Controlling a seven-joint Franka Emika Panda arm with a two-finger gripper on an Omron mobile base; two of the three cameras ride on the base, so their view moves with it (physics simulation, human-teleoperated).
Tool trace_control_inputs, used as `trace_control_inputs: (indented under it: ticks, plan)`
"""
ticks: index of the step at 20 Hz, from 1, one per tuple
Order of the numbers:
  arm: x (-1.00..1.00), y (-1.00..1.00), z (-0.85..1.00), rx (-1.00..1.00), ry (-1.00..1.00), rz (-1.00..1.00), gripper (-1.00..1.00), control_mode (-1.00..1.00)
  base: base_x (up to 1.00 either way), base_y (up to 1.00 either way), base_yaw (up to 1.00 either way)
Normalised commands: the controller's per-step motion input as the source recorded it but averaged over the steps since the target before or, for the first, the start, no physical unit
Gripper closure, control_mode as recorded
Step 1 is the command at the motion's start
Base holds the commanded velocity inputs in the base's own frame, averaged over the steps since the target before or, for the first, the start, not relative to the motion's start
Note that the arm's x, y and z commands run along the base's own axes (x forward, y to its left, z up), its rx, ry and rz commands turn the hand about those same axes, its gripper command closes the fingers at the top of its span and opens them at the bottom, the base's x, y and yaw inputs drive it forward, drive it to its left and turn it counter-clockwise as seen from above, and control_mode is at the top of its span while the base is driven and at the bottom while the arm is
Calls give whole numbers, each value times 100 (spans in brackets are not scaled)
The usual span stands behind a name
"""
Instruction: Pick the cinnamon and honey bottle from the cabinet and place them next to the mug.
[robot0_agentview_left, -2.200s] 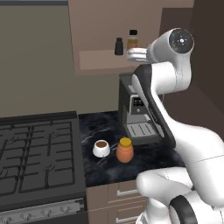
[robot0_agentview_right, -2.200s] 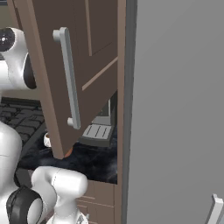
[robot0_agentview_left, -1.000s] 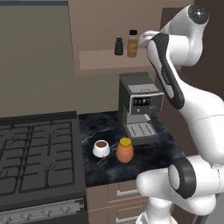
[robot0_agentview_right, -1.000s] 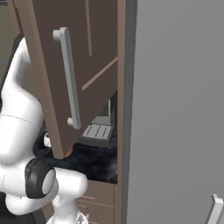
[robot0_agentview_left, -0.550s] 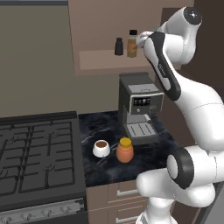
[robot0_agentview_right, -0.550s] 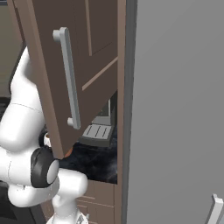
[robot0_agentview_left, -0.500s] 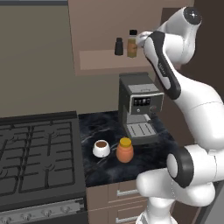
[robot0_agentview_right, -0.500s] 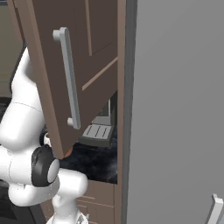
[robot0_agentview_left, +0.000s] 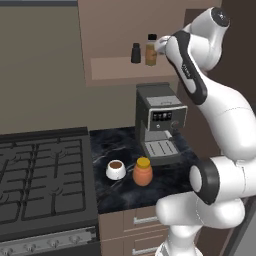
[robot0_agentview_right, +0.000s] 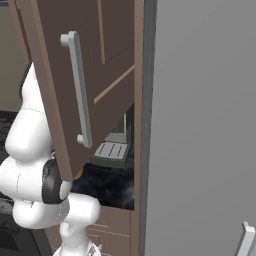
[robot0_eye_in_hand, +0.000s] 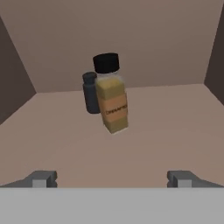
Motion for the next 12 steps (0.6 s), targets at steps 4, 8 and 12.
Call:
trace_control_inputs:
  ticks: [4,8,12]
  plan:
    - [27,1,0,-1,3,2,-100,-100,0,0,0]
    - [24,7,-7,-1,3,1,-100,-100,0,0,0]
    - [29,7,-11,-1,2,0,-100,-100,0,0,0]
